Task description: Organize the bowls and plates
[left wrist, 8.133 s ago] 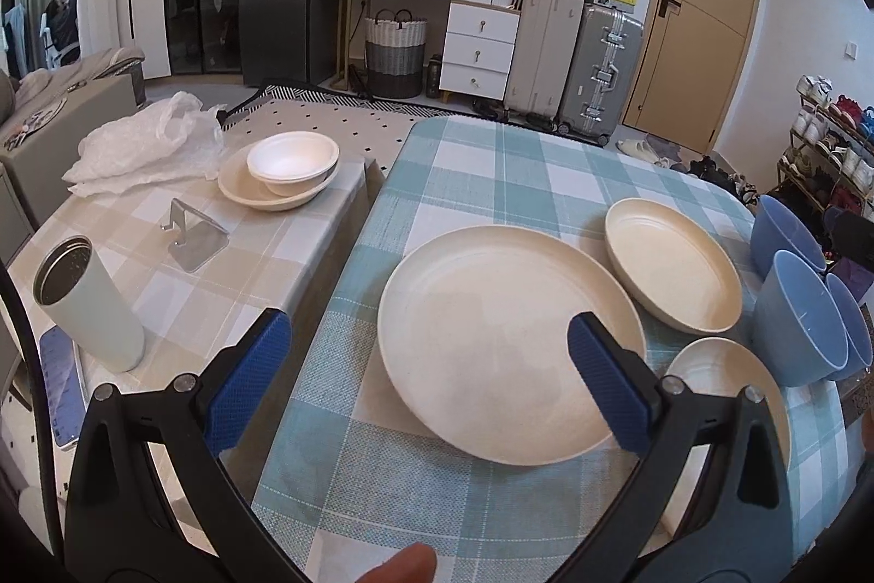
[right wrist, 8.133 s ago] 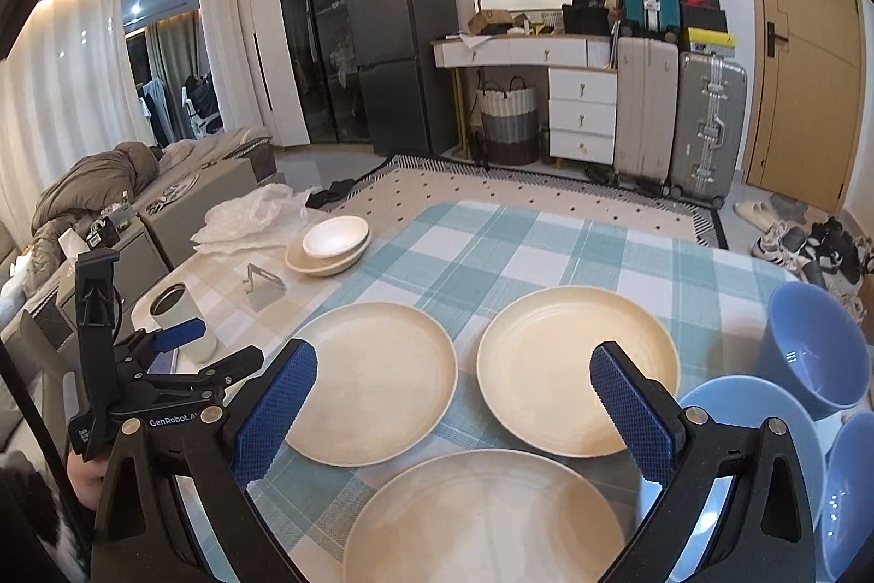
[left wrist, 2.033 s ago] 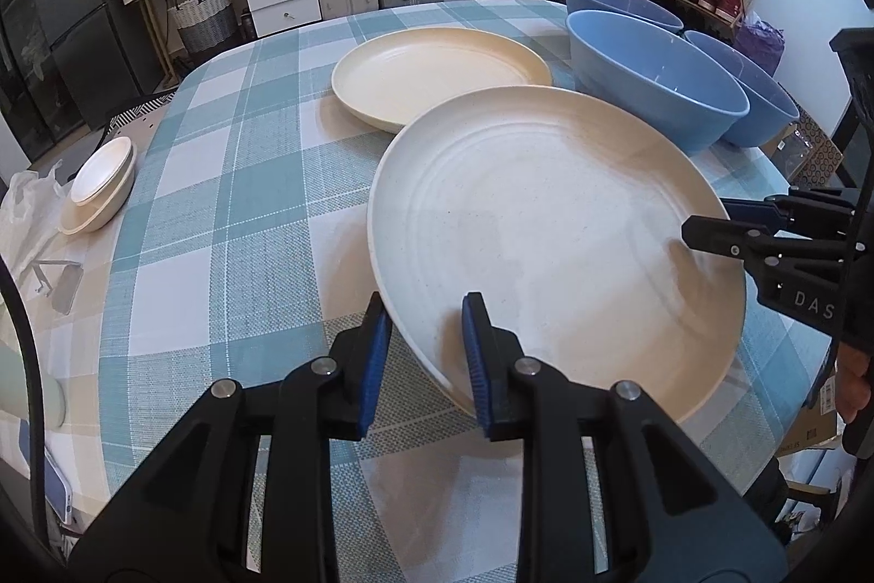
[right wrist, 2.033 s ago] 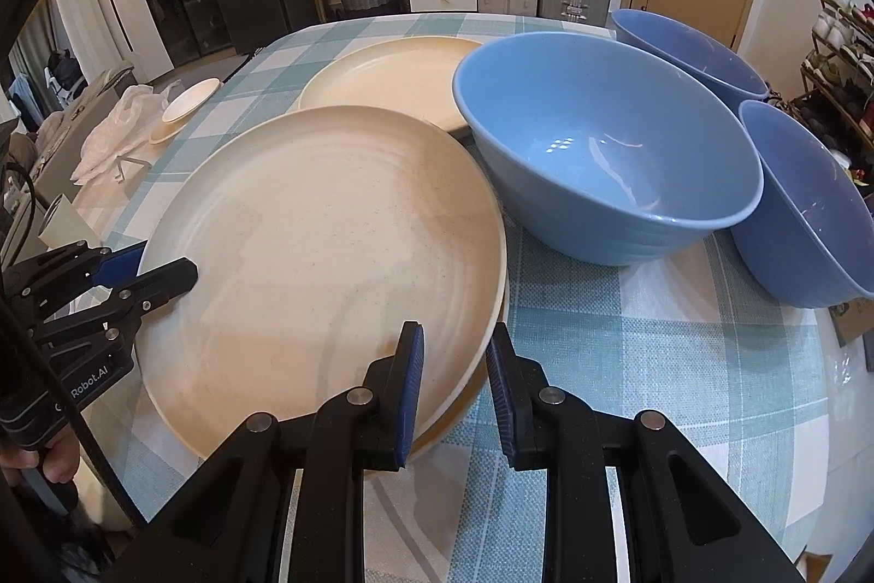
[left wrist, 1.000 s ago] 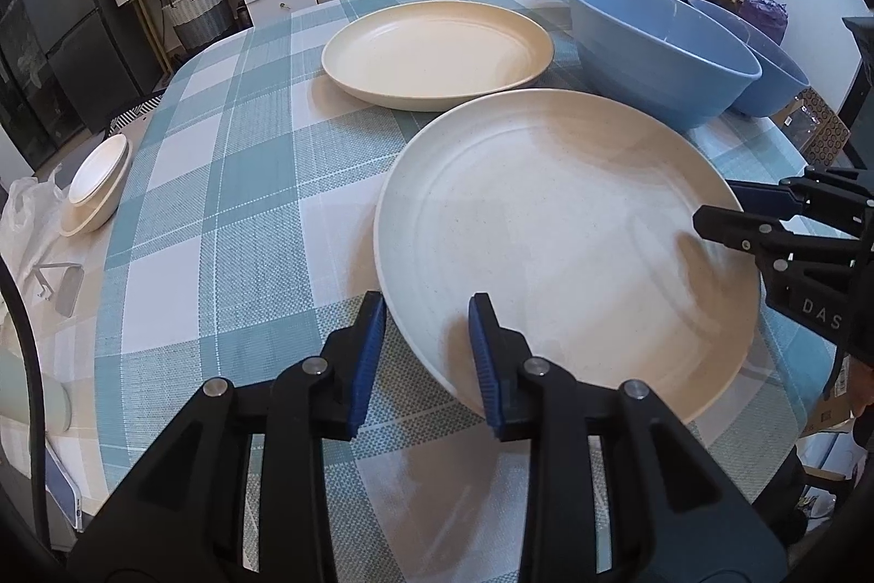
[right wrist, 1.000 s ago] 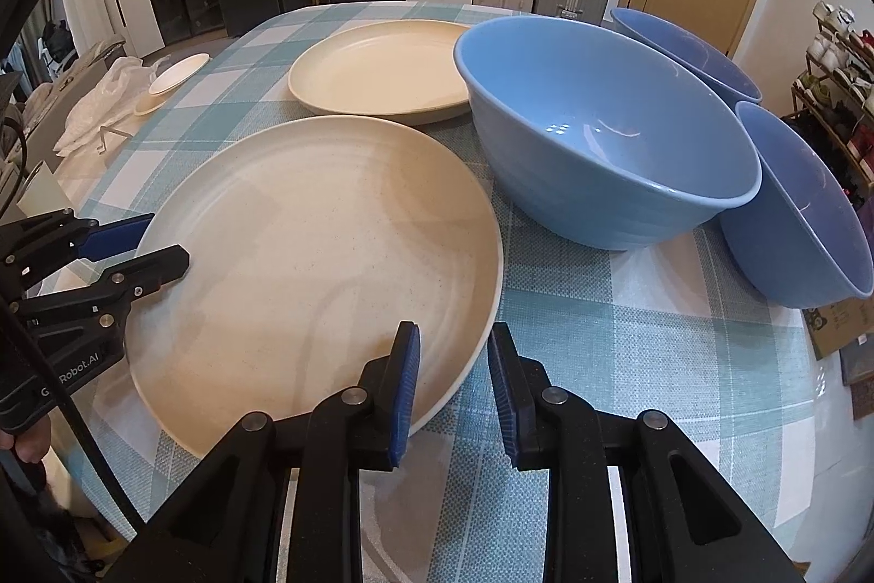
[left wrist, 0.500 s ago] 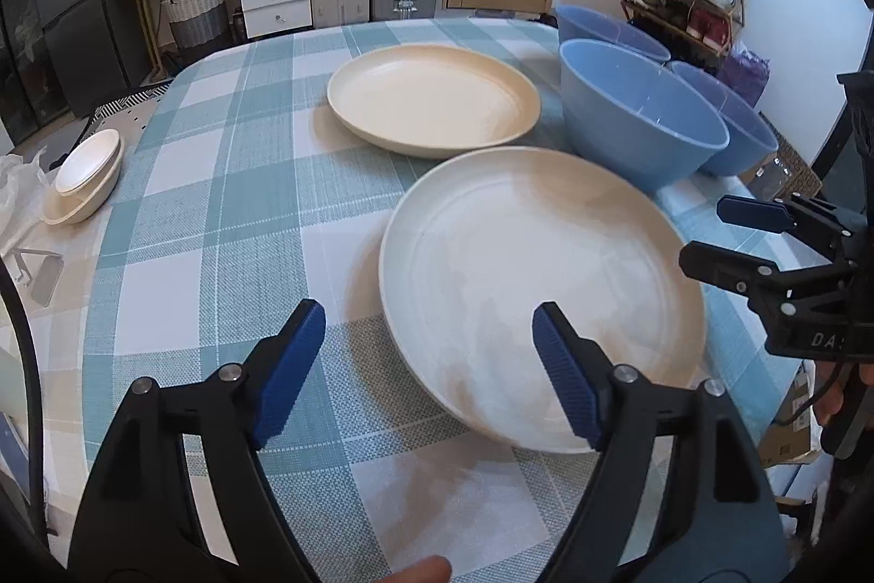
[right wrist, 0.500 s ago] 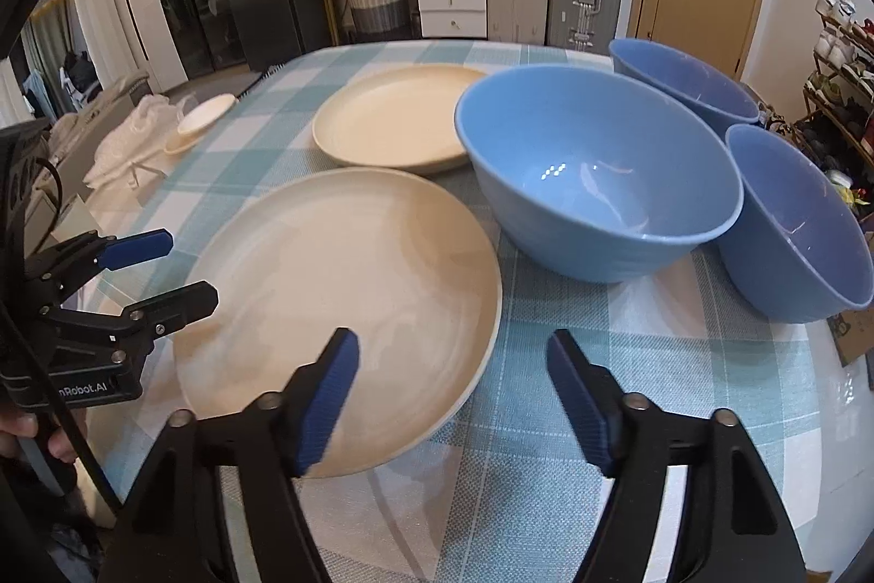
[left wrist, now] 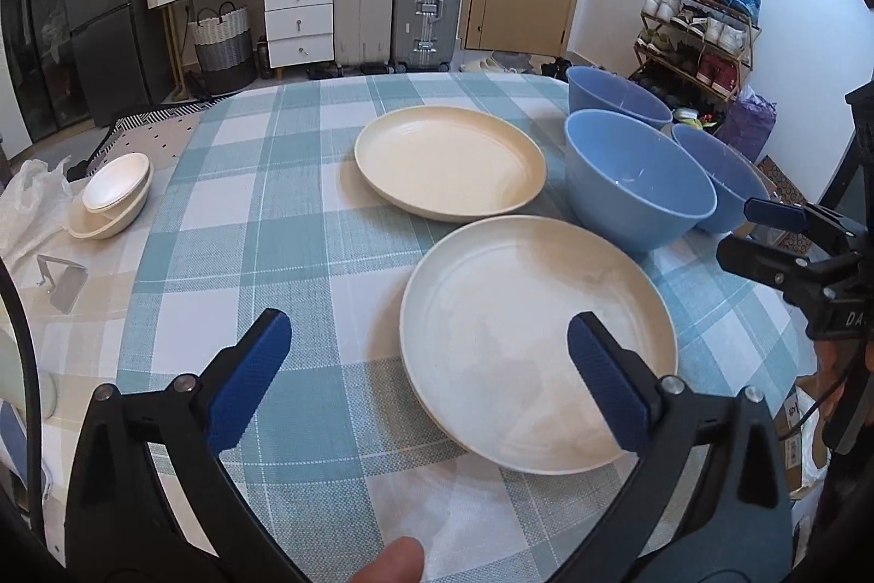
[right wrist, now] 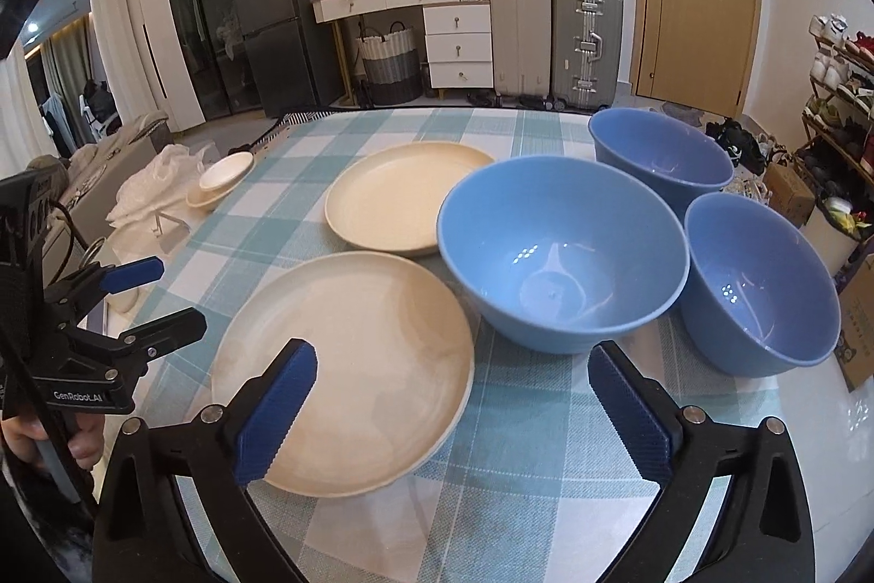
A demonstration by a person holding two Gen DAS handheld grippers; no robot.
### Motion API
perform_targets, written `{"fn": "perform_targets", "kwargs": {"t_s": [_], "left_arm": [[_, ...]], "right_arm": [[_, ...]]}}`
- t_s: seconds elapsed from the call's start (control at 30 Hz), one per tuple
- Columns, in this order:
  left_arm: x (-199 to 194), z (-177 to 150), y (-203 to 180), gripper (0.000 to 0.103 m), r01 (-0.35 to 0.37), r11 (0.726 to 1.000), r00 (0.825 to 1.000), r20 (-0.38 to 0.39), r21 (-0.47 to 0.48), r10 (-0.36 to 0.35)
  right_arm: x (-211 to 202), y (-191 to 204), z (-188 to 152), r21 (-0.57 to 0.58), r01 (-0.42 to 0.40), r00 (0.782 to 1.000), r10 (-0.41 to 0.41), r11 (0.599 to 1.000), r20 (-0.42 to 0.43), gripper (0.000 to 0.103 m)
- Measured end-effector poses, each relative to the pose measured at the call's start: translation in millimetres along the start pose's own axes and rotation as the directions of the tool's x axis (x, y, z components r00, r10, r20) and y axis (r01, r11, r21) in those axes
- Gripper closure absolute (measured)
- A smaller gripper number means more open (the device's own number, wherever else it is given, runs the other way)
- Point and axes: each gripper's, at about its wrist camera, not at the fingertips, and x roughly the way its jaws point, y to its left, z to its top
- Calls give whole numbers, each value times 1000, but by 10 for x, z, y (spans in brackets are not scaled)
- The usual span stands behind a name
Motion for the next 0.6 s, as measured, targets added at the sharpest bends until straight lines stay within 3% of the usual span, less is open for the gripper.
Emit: {"fn": "perform_targets", "kwargs": {"t_s": [0.6], "left_arm": [[-39, 488, 266, 2, -64, 994, 997, 39, -91, 67]], "right_arm": [[-369, -269, 795, -15, -52, 994, 53, 999, 93, 1]]}}
